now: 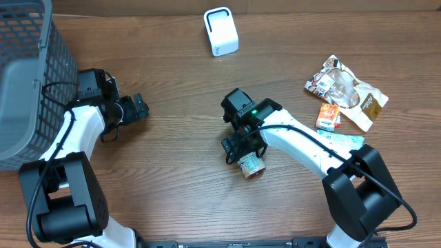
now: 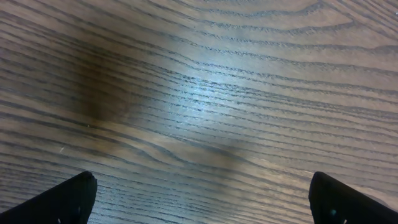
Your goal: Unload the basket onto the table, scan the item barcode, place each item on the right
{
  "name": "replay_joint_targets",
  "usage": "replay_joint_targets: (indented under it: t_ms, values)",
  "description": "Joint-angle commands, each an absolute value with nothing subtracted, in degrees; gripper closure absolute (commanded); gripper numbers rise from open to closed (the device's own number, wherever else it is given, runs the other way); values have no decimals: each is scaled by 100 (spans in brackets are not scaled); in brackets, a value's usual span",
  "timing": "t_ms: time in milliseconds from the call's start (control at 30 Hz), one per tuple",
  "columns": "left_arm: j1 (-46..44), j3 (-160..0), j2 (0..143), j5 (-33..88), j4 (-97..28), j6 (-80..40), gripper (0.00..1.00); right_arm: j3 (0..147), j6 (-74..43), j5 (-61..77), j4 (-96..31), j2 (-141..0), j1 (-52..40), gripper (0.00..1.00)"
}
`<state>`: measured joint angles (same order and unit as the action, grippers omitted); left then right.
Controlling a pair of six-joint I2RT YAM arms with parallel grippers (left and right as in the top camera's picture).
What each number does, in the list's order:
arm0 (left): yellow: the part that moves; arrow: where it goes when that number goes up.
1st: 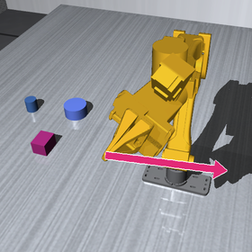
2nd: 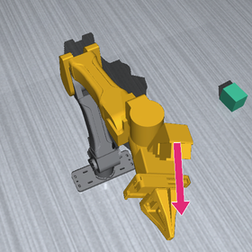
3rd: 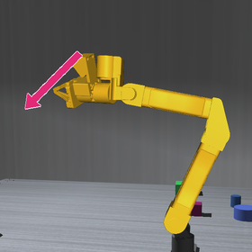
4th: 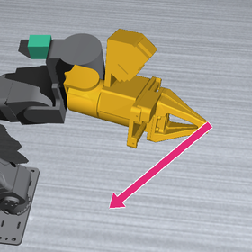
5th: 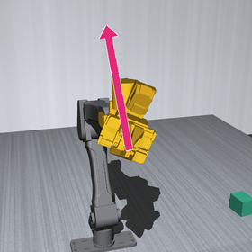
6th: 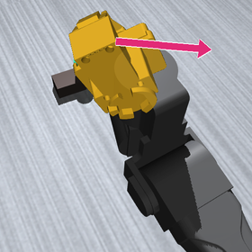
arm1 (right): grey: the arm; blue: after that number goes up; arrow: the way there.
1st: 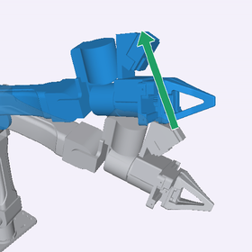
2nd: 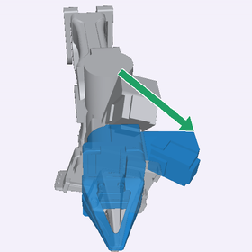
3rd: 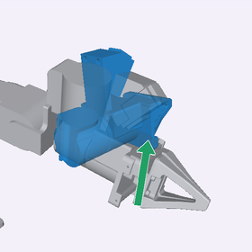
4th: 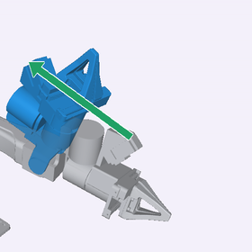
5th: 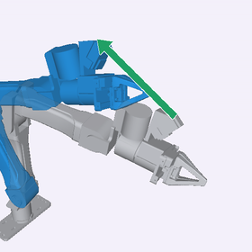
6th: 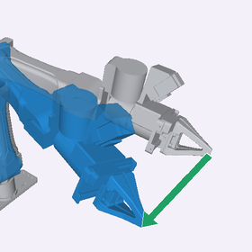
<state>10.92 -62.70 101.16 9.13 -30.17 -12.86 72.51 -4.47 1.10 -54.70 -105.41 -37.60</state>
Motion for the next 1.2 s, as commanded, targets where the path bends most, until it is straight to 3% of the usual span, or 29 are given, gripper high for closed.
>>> replay_joint_targets:
  t_ms: [0,167,267,467,800,1167]
  values:
    - [1122,-6348,10151,836,-2998,-1177,0,7129,-438,-99,-5395,-10558,-3787,16]
    - [1122,-6348,10151,836,-2998,-1177,0,6943,-440,-145,-5164,-10558,-3787,16]
    - [1122,-6348,10151,838,-2998,-1177,0,6943,-445,-141,-5127,-10558,-3787,26]
    - [1122,-6348,10151,836,-2998,-1177,0,6967,-443,-141,-5127,-10556,-3787,28]
    - [1122,-6348,10151,836,-2998,-1177,0,7341,-469,-123,-5542,-10510,-3787,48]
    - [1122,-6348,10151,836,-2998,-1177,0,7802,-1026,-128,-5800,-9402,-3787,50]
